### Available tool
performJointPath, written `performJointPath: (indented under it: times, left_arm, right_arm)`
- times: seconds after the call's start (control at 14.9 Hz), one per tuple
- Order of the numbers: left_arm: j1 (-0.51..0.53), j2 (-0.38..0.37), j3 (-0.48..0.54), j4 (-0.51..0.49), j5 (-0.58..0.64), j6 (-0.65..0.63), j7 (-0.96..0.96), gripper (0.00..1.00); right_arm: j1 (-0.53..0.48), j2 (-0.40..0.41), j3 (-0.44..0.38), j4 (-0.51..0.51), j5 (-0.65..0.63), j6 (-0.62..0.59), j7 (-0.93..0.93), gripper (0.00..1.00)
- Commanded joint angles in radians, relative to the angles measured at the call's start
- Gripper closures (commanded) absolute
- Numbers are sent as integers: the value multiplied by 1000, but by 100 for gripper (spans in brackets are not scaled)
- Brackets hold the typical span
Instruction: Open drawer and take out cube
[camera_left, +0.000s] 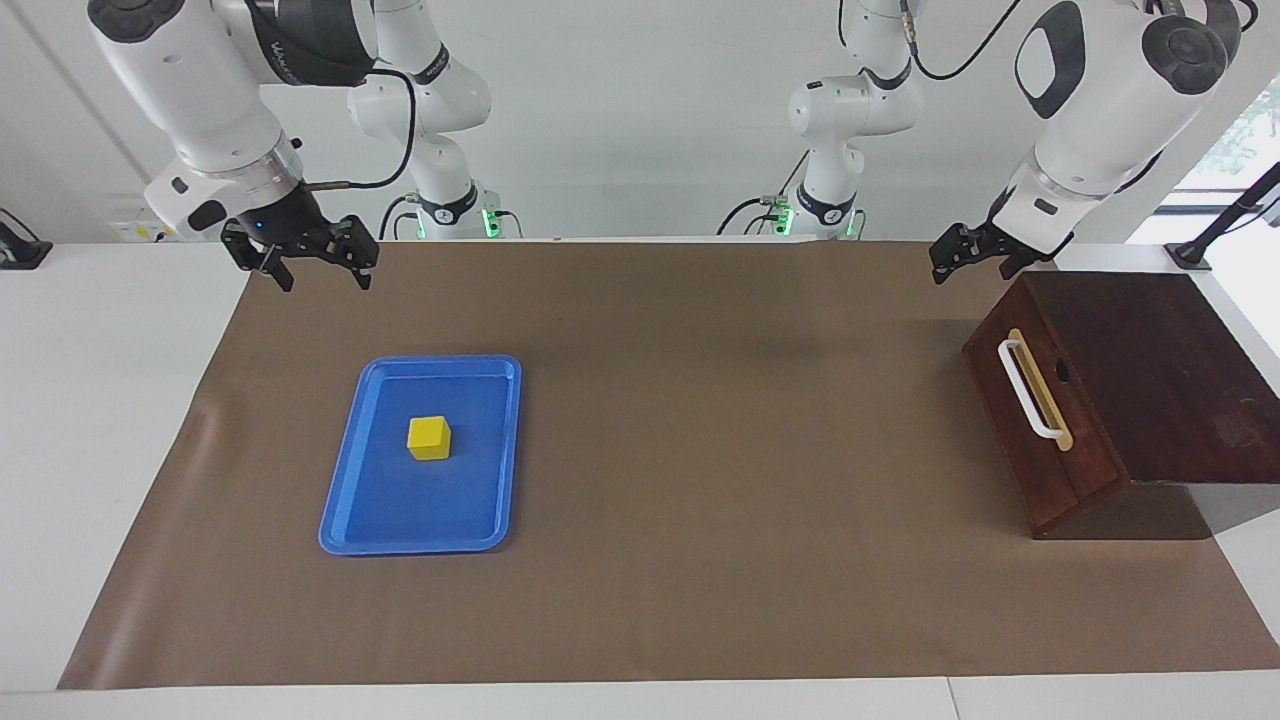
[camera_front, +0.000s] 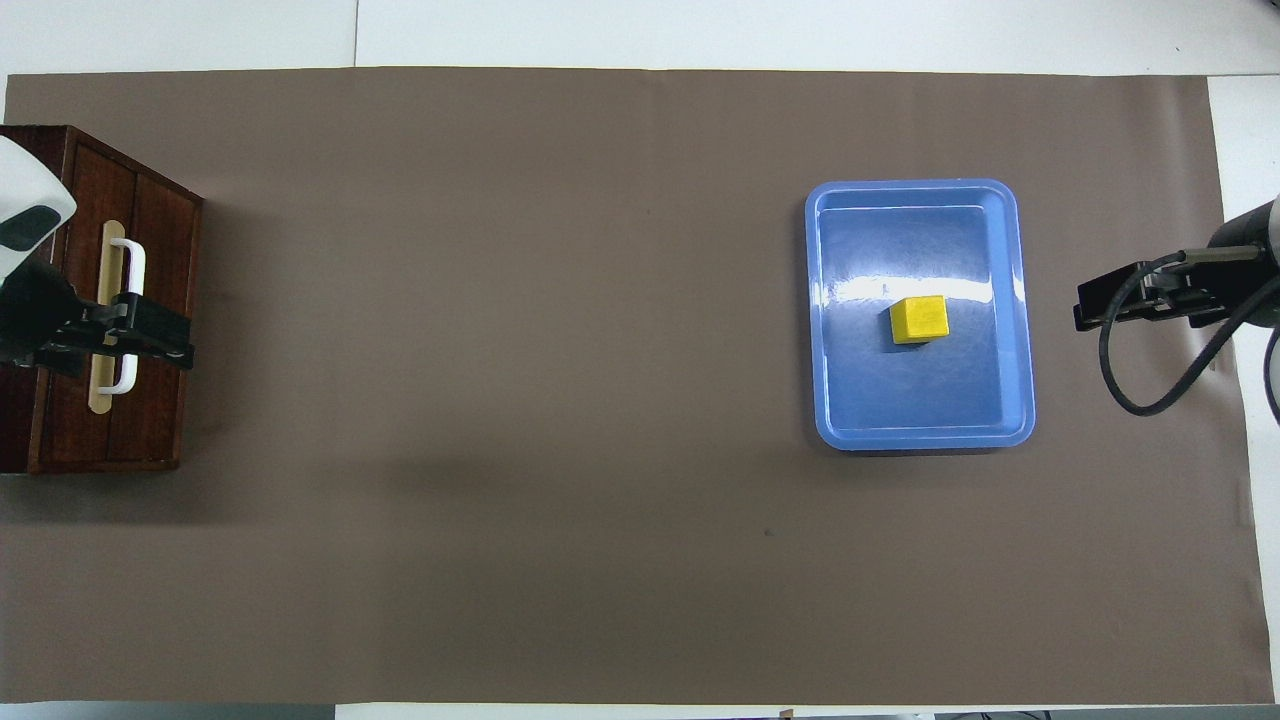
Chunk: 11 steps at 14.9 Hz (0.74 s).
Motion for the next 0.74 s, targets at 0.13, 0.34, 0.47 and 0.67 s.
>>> performJointPath:
  times: [0.13, 0.34, 0.47, 0.67]
  left_arm:
    - [6, -18, 7, -6, -10, -4, 7, 0]
    - [4, -18, 7, -6, -10, -4, 4, 0]
    - [6, -18, 7, -6, -10, -4, 4, 0]
    - [6, -18, 7, -6, -10, -4, 4, 0]
  right_arm:
    - [3, -28, 5, -30, -15, -4, -18, 0]
    - [2, -28, 5, -27, -15, -12, -20, 0]
    - [2, -27, 4, -24, -17, -25, -23, 0]
    - [-1, -27, 4, -24, -17, -29, -34, 0]
